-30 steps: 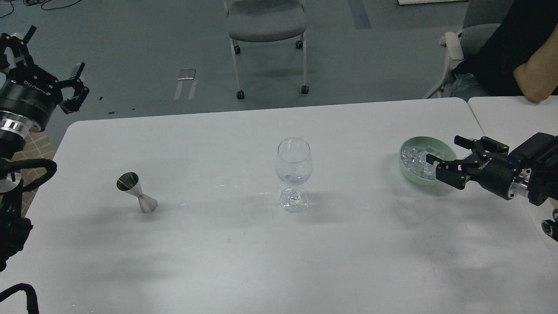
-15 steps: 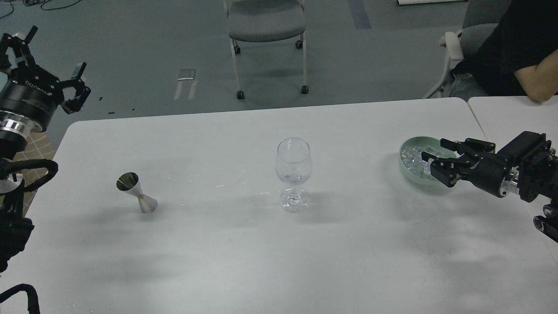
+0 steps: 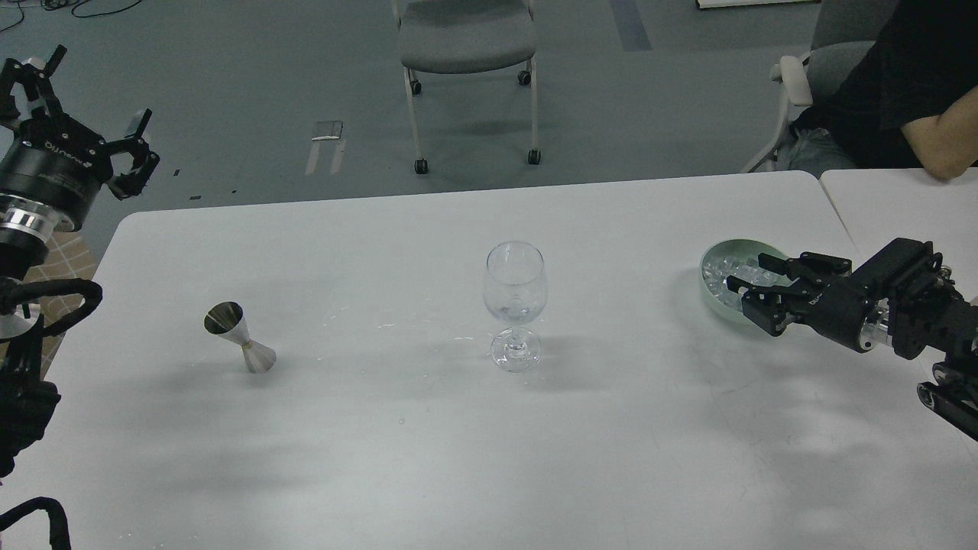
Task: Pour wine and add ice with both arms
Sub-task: 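Grasp an ice cube with the right gripper and lift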
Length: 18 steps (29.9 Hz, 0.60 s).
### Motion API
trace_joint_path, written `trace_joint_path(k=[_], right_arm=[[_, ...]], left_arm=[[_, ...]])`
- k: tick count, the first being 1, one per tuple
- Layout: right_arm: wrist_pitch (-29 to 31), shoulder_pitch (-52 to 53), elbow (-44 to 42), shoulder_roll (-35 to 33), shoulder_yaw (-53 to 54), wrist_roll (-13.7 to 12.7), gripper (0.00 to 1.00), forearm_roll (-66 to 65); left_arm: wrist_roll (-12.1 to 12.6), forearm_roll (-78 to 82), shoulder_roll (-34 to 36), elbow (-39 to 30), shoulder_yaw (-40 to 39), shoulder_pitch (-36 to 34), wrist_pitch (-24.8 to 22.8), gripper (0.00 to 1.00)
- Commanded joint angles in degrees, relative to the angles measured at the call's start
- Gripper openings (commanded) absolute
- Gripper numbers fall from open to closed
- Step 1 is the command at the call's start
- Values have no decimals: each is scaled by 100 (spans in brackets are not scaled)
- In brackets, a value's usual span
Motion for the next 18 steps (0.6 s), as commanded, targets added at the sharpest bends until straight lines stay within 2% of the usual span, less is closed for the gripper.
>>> trace_joint_path(k=[1, 4, 5, 9, 13, 18], right_arm=[[-16, 50, -22, 18, -97, 0, 49, 0], [-16, 67, -22, 10, -150, 0, 40, 0], [-16, 67, -22, 10, -159, 0, 34, -8], [-16, 67, -13, 10, -159, 0, 25, -9], [-16, 102, -13, -17, -159, 0, 6, -9], [-103, 199, 101, -96, -97, 0, 2, 35]], left_arm=[[-2, 0, -25, 0, 0, -9, 0, 98], [-2, -9, -25, 0, 0, -9, 0, 98], [-2, 0, -25, 0, 0, -9, 0, 98], [-2, 0, -34, 0, 0, -9, 0, 98], [-2, 0, -43, 0, 0, -9, 0, 98], [-2, 0, -51, -9, 0, -9, 0, 98]])
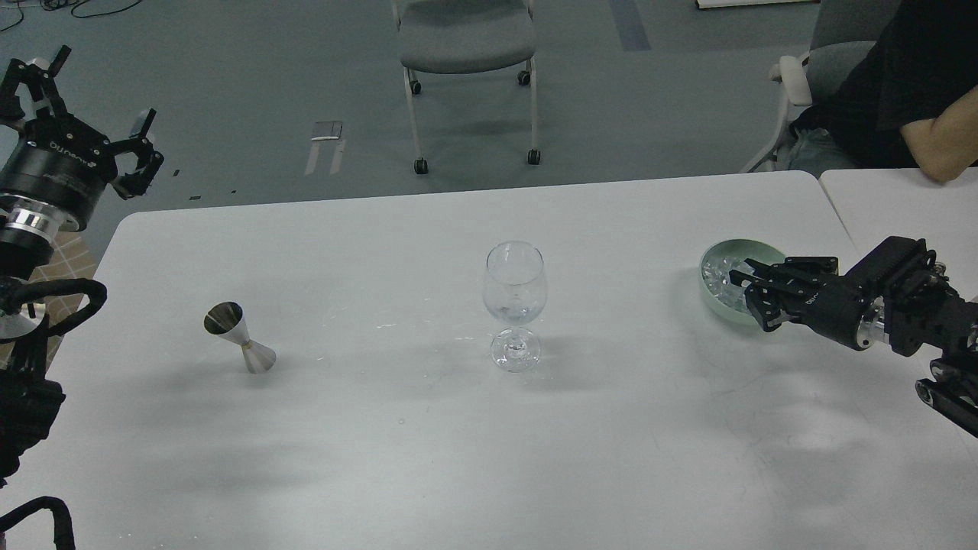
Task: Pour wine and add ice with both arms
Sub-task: 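Grasp an ice cube with the right gripper and lift, then carry the ice cube with the right gripper over the wine glass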
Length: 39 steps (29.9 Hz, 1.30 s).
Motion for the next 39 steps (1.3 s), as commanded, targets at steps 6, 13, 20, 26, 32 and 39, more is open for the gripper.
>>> trace_joint_path(k=[6, 13, 20, 26, 32, 39], right_arm=[[-180, 567, 1196, -865, 254, 0, 2, 157], [-154, 971, 2515, -1050, 386, 0, 1, 376], [-101, 1068, 2815, -515, 377, 0, 1, 403], [22, 1051, 2824, 180, 334, 0, 1, 403], [127, 1208, 2815, 531, 132, 0, 1, 403], [206, 1253, 2867, 770, 35, 0, 2, 403]], left_arm=[[0, 0, 1, -9, 0, 0, 0, 98], [9, 0, -16, -52, 0, 9, 0, 98], [0, 0, -42, -61, 0, 17, 0, 98], [9, 0, -69, -61, 9, 9, 0, 98], [9, 0, -60, -61, 9, 17, 0, 98], [0, 0, -69, -53, 0, 35, 0, 98]])
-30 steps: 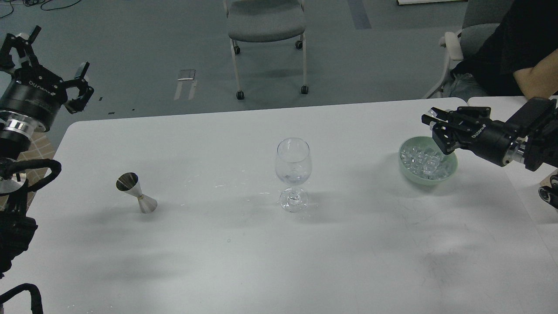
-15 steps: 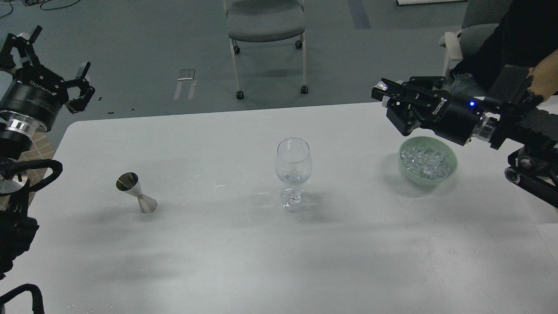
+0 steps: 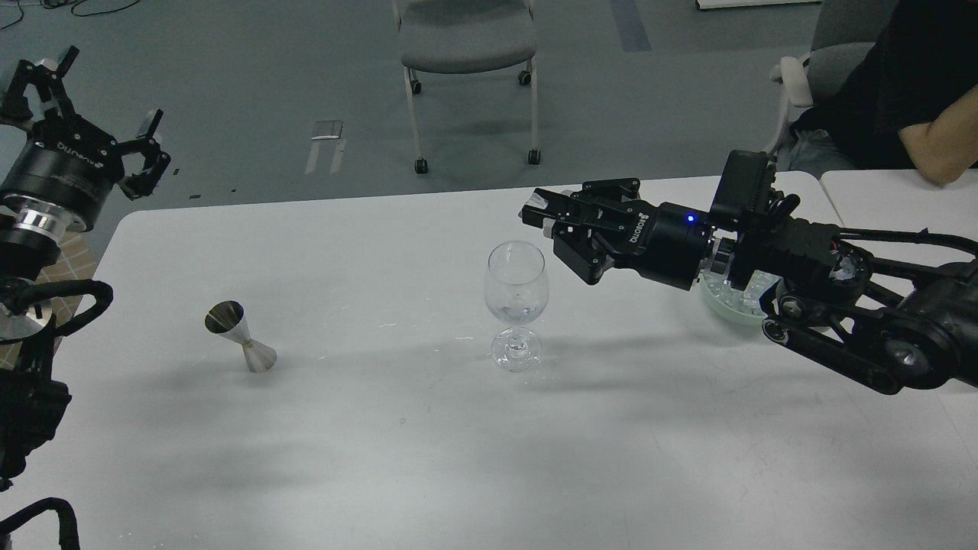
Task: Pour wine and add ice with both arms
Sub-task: 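Carry the ice cube with the right gripper over the wine glass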
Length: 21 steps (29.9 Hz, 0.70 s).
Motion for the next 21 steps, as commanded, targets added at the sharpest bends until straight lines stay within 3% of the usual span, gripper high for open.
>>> trace_joint_path(k=[1, 10, 21], right_arm=[[50, -5, 59, 69, -30, 1, 3, 0], [279, 4, 218, 7, -91, 1, 7, 9], [297, 12, 183, 42, -100, 1, 20, 167]], left_arm=[[-6, 0, -5, 1, 2, 18, 0, 98], [-6, 0, -5, 1, -7, 18, 0, 98], [-6, 0, -40, 1, 2, 0, 0, 98]])
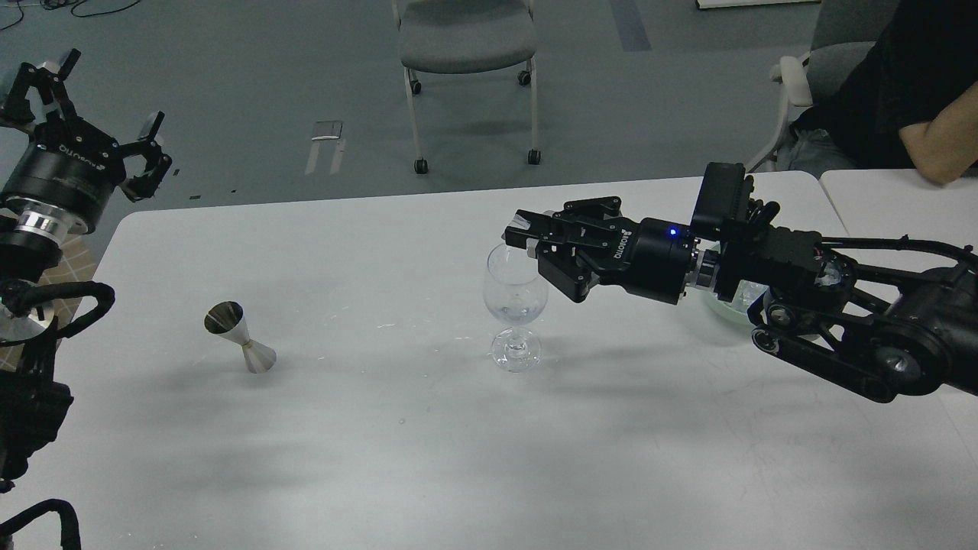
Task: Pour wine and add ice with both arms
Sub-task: 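Carry the ice cube with the right gripper over the wine glass, then open the right gripper to drop the ice into the glass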
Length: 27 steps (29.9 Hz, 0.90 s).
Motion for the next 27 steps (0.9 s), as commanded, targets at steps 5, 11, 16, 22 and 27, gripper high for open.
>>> trace_joint_path(k=[5, 11, 16, 22, 27], right_arm=[[2, -10, -13, 4, -9, 0, 22, 19], [2, -10, -13, 13, -9, 0, 23, 28], [72, -1, -13, 13, -44, 0, 24, 28], [81, 42, -13, 22, -70, 0, 28, 28], [81, 86, -4, 22, -70, 0, 46, 133]], left_arm=[[1, 0, 1, 0, -6, -26, 0, 98], [10, 0, -8, 0, -6, -26, 0, 98], [10, 0, -8, 0, 3, -35, 0, 98], [1, 0, 1, 0, -6, -35, 0, 98], [1, 0, -8, 0, -6, -26, 0, 98]])
